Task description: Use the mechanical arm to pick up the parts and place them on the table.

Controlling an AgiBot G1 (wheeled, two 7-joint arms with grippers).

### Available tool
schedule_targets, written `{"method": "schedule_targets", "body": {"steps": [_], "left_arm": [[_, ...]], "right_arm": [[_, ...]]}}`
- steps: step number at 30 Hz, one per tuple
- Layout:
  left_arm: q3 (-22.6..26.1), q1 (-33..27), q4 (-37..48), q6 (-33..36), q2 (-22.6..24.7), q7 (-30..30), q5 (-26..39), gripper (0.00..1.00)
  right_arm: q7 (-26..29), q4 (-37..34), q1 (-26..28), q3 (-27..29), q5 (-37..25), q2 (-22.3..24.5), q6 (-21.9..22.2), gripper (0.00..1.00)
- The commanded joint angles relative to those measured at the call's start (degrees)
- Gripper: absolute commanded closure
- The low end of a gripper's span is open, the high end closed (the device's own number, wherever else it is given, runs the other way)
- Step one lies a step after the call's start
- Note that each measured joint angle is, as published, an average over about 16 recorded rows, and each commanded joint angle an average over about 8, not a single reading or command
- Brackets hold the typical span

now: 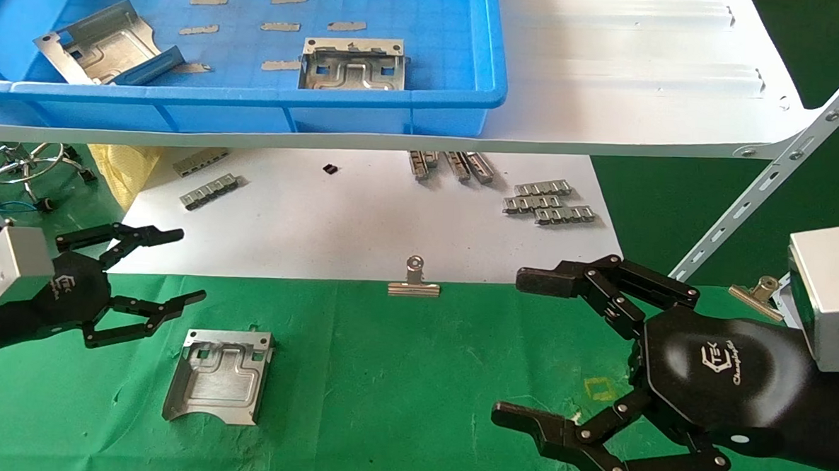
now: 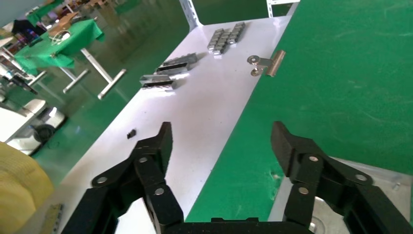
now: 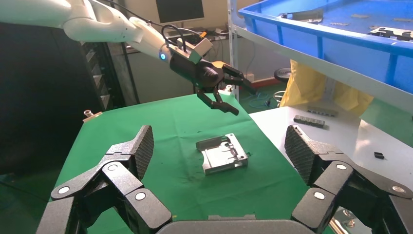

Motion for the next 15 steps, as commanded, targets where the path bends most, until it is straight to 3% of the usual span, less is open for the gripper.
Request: {"method": "schedule_targets", "body": {"steps": [1,8,15], "left_arm": [[-0.8,0.6,0.3,0.1,-0.2,-2.2,-1.4,0.0],[-0.6,0.6,-0.9,0.0,-0.2,-1.4,-0.6,0.0],[-2.7,2.9,-7.3,-0.6,-1.0,-6.7,-1.4,0.0]], "right_arm": [[0.0,0.0,0.0,0.0,0.0,0.0,0.0,0.0],[0.0,0.0,0.0,0.0,0.0,0.0,0.0,0.0],[0.0,0.0,0.0,0.0,0.0,0.0,0.0,0.0]]}}
